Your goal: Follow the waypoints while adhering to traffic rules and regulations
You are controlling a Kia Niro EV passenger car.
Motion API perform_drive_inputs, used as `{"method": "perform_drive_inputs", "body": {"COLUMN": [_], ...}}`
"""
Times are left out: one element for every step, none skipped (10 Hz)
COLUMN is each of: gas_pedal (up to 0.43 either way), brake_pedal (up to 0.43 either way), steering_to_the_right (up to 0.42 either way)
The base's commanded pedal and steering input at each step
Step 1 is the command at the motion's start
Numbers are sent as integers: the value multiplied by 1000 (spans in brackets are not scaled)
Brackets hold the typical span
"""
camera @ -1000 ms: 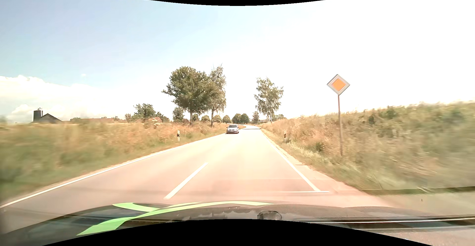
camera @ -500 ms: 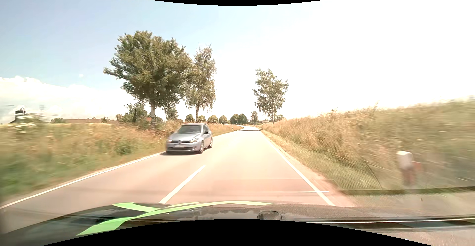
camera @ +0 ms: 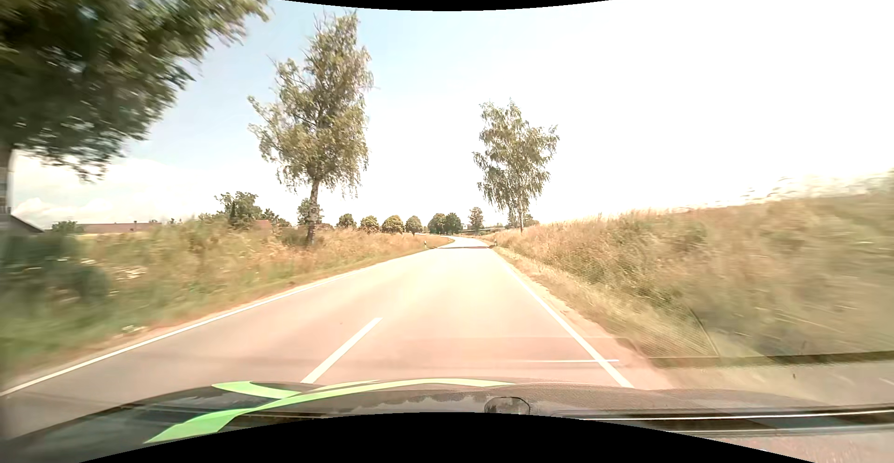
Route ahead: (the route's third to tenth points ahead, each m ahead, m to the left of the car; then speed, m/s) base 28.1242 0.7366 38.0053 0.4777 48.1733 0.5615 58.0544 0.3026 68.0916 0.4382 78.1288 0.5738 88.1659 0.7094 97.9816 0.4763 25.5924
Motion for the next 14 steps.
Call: {"method": "perform_drive_inputs", "body": {"gas_pedal": [370, 378, 378, 378, 378, 339, 268, 268, 268, 280, 287, 311, 319, 319], "brake_pedal": [0, 0, 0, 0, 0, 0, 0, 0, 0, 0, 0, 0, 0, 0], "steering_to_the_right": [2, 2, 2, 1, 1, 1, 1, 1, 1, 1, 1, 0, -1, -2]}}
